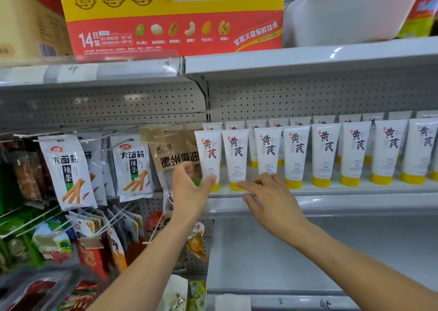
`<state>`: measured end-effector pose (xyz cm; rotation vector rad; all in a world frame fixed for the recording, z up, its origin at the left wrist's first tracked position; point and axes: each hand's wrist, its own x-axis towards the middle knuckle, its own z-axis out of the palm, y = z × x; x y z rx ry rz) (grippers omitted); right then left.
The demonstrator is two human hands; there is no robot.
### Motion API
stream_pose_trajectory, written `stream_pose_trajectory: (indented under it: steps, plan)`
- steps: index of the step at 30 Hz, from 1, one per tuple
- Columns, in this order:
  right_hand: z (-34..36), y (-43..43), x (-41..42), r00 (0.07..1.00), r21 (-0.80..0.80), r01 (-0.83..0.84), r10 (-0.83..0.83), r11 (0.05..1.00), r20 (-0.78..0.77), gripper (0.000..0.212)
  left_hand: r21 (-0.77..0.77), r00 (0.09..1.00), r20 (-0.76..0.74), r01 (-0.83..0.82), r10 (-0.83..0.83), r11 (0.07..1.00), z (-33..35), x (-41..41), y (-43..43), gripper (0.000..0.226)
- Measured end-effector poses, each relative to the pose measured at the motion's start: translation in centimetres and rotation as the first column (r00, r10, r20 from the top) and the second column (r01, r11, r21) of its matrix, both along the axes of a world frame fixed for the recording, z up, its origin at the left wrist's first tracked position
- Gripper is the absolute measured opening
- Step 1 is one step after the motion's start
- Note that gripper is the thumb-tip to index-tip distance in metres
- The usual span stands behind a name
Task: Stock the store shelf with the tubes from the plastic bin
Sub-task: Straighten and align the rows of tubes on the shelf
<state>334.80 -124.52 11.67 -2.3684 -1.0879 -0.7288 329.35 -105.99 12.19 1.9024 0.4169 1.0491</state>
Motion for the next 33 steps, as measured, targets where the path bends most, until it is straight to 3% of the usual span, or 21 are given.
stream_pose_trajectory:
  steps: [2, 4, 7, 9, 13, 16, 20, 22, 26, 33]
  plan:
    - [-0.4, -1.7, 0.5, 0.999, 0.105, 0.004, -0.007, 0.994, 0.034, 0.033, 0.107, 0.994, 0.095, -0.065, 0.055, 0.992, -0.7, -0.9, -2.2, 0.050]
    - [-0.8, -3.5, 1.0, 0.996, 0.146, 0.051, -0.061, 0.988, 0.070, 0.033, 0.231, 0.994, 0.112, -0.014, -0.012, 0.973, -1.5, -1.5, -5.1, 0.041]
    - [-1.2, -6.1, 1.7, 0.987, 0.176, 0.142, -0.153, 0.974, 0.048, 0.034, 0.453, 0.984, 0.034, 0.139, -0.173, 0.880, -2.6, -1.5, -8.8, 0.035]
    - [-1.4, -7.6, 2.3, 0.983, 0.191, 0.177, -0.182, 0.965, 0.010, 0.034, 0.579, 0.977, -0.091, 0.210, -0.193, 0.788, -2.8, -0.8, -10.4, 0.041]
    - [-1.4, -8.9, 3.3, 0.979, 0.106, 0.184, -0.173, 0.977, -0.110, 0.037, 0.582, 0.940, -0.329, 0.273, -0.085, 0.766, -2.1, 0.7, -12.5, 0.062]
    - [-1.0, -9.1, 3.7, 0.978, 0.028, 0.189, -0.185, 0.982, -0.094, 0.047, 0.615, 0.907, -0.418, 0.249, 0.042, 0.748, -1.5, 1.9, -13.4, 0.055]
    - [-0.2, -8.9, 4.4, 0.978, -0.053, 0.207, -0.209, 0.977, -0.030, 0.045, 0.681, 0.897, -0.403, 0.162, 0.181, 0.714, -0.6, 2.9, -13.9, 0.063]
    - [0.0, -8.6, 4.8, 0.979, -0.087, 0.196, -0.201, 0.977, -0.046, 0.044, 0.678, 0.875, -0.436, 0.163, 0.212, 0.717, -0.4, 3.6, -13.7, 0.053]
    - [-0.1, -8.2, 5.7, 0.975, -0.093, 0.136, -0.150, 0.986, -0.164, 0.047, 0.627, 0.835, -0.515, 0.210, 0.196, 0.750, -0.3, 4.3, -13.2, 0.052]
    - [-0.5, -7.8, 6.4, 0.985, -0.116, 0.112, -0.126, 0.987, -0.116, 0.047, 0.601, 0.839, -0.514, 0.204, 0.179, 0.773, -0.5, 4.3, -13.6, 0.053]
